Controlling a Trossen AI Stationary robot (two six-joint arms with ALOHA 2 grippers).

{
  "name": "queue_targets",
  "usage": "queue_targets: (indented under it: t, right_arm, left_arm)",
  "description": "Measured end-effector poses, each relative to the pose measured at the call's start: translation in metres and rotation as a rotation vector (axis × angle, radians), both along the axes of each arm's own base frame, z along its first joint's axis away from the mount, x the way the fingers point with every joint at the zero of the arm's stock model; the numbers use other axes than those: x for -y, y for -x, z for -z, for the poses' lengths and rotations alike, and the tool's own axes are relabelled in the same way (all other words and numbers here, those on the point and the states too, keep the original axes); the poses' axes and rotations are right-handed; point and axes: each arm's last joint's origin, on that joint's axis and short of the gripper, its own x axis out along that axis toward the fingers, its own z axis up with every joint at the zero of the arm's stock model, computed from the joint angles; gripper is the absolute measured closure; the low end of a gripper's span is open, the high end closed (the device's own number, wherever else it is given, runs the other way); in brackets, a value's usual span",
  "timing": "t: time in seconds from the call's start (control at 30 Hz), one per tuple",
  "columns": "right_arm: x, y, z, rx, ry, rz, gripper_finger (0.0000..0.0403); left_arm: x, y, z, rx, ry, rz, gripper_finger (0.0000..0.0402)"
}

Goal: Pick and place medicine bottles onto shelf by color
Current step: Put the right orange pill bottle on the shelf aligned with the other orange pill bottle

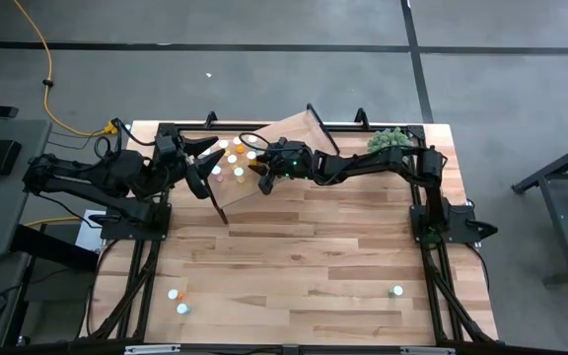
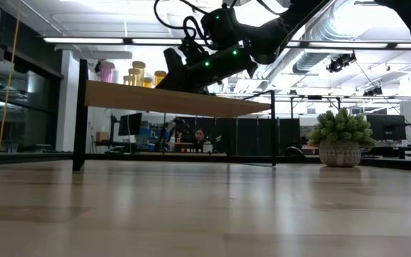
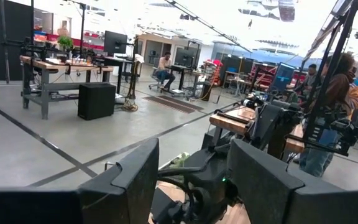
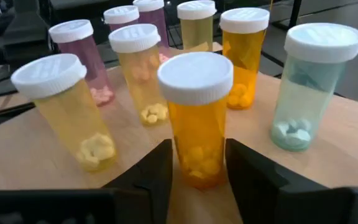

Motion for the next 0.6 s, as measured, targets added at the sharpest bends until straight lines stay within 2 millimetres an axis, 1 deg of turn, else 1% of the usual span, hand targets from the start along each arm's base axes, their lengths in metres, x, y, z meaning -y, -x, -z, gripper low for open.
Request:
queue_targets:
  t: [0.17, 0.27, 0.37, 0.6]
  right_arm:
    - [0.000, 0.001, 0.001, -0.012, 0.004, 0.017, 0.0224]
    - [0.000, 0.001, 0.000, -0.014, 0.004, 0.017, 0.0209]
    - [0.000, 0.004, -0.005, -0.039, 0.006, 0.015, 0.0202]
    - [-0.003, 0.017, -0.022, -0.122, 0.031, -0.032, 0.0201]
  left_arm:
    - [0.000, 0.000, 0.000, 0.000, 0.000, 0.000, 0.0213]
    - [0.000, 0.000, 0.000, 0.000, 0.000, 0.000, 0.0213]
    - [0.000, 0.000, 0.000, 0.000, 0.000, 0.000, 0.0213]
    - [0.000, 0.000, 0.000, 0.000, 0.000, 0.000, 0.0213]
